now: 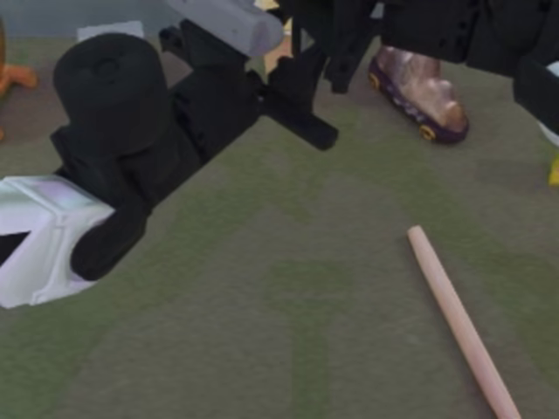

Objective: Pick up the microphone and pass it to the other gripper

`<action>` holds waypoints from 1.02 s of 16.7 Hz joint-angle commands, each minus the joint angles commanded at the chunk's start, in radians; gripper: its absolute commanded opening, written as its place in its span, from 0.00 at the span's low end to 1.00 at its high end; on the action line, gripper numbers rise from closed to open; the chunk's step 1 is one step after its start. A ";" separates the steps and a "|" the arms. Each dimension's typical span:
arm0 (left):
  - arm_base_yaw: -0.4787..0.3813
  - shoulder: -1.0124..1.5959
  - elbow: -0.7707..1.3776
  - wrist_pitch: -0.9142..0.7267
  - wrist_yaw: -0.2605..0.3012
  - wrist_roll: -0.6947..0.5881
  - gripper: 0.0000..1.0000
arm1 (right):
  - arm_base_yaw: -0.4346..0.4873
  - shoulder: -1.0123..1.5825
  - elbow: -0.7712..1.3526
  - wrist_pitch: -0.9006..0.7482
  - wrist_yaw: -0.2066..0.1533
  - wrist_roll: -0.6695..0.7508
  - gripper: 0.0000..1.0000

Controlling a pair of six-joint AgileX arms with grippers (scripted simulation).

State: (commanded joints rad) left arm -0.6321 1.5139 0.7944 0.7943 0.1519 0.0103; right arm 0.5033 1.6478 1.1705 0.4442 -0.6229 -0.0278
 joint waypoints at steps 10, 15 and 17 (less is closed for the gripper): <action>0.006 0.011 -0.012 0.001 -0.007 0.006 1.00 | -0.002 -0.009 0.010 -0.001 0.006 -0.001 0.00; 0.034 -0.105 -0.110 -0.020 0.007 0.004 1.00 | -0.051 -0.045 -0.026 0.001 -0.051 -0.002 0.00; 0.051 -0.194 -0.178 -0.034 0.018 0.003 1.00 | -0.085 -0.067 -0.050 0.002 -0.085 -0.003 0.00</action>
State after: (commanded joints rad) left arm -0.5809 1.3195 0.6161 0.7607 0.1698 0.0136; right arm 0.4188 1.5806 1.1209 0.4458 -0.7083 -0.0307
